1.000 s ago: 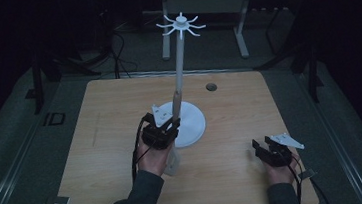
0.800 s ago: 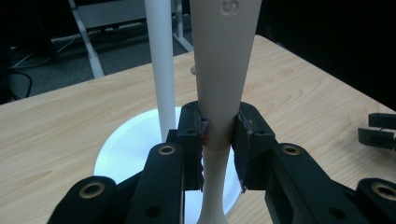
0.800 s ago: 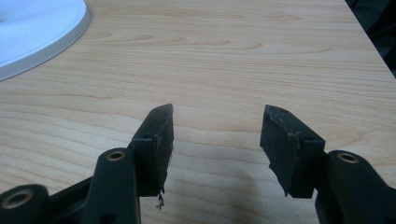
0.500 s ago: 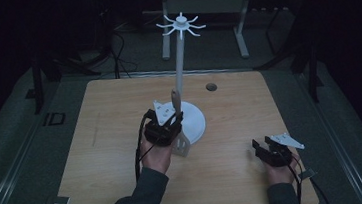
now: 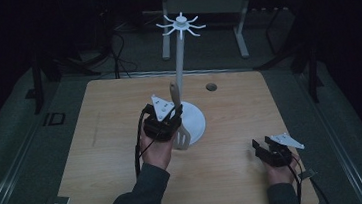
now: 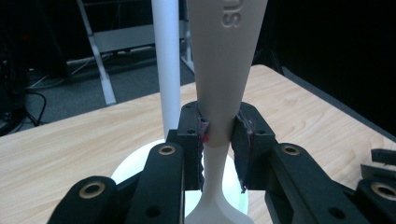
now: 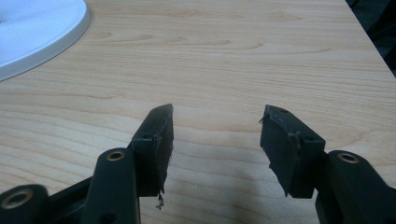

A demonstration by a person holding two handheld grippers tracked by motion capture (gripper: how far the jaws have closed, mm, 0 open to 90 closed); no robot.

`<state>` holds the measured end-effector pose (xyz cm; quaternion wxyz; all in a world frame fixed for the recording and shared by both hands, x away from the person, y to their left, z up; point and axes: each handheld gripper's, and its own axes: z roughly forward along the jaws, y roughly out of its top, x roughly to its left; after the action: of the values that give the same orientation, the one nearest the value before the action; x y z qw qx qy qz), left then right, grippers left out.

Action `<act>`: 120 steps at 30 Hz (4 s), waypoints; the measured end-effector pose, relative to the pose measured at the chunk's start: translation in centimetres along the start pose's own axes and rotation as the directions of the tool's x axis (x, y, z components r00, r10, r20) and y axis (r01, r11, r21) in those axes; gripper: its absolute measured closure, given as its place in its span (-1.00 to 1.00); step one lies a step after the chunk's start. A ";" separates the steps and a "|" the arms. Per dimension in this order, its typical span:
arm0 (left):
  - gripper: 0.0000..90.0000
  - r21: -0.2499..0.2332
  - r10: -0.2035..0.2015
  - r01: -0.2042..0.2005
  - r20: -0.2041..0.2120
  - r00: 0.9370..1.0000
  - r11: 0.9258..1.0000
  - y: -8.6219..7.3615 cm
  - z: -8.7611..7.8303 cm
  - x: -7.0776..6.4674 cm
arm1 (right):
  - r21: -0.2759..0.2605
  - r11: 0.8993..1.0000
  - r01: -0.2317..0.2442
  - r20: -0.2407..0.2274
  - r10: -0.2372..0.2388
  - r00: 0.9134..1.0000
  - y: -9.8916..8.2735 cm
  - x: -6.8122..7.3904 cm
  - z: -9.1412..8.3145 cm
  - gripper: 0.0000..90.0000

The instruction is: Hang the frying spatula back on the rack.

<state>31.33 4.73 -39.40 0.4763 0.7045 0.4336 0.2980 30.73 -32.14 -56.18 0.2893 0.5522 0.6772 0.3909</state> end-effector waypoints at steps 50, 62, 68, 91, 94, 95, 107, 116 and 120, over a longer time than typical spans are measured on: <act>0.65 -0.100 0.043 -0.052 -0.089 0.995 0.994 6.9 -0.5 -0.8 | 0.001 1.000 -0.002 -0.002 0.002 1.000 0.0 0.0 0.0 -0.04; 0.65 -0.066 0.066 -0.075 -0.129 0.989 0.995 8.4 0.0 -1.0 | 0.000 1.000 -0.001 -0.002 0.001 1.000 0.0 0.0 0.0 -0.04; 0.65 -0.043 0.061 -0.068 -0.145 0.987 0.997 9.0 0.3 -1.0 | 0.001 1.000 -0.002 -0.004 0.002 1.000 0.0 0.0 0.0 -0.04; 0.65 -0.011 0.046 -0.048 -0.166 0.985 0.999 9.9 1.3 -0.7 | -0.001 1.000 -0.003 -0.006 0.003 1.000 0.0 -0.1 0.0 -0.04; 0.65 -0.010 0.046 -0.049 -0.169 0.985 0.999 10.0 1.4 -0.6 | -0.002 1.000 -0.002 -0.006 0.002 1.000 0.0 -0.1 0.0 -0.04; 0.65 -0.009 0.047 -0.049 -0.170 0.984 0.999 10.0 1.4 -0.6 | -0.002 1.000 -0.002 -0.006 0.002 1.000 0.0 -0.1 0.0 -0.04; 0.65 -0.003 0.059 -0.061 -0.181 0.982 0.998 10.5 1.9 -0.6 | -0.002 1.000 -0.001 -0.008 0.001 1.000 0.0 -0.1 0.0 -0.04; 0.65 0.002 0.066 -0.067 -0.197 0.978 0.998 10.5 2.3 -0.5 | -0.002 1.000 0.001 -0.008 -0.001 1.000 0.0 -0.1 -0.1 -0.04; 0.65 0.004 0.069 -0.070 -0.200 0.977 0.998 10.6 2.4 -0.5 | -0.002 1.000 0.002 -0.008 -0.002 1.000 0.0 -0.1 -0.1 -0.04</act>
<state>36.61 1.48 -30.45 0.4208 0.6849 0.4539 0.3844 30.66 -32.26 -56.18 0.2876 0.5499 0.6782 0.3935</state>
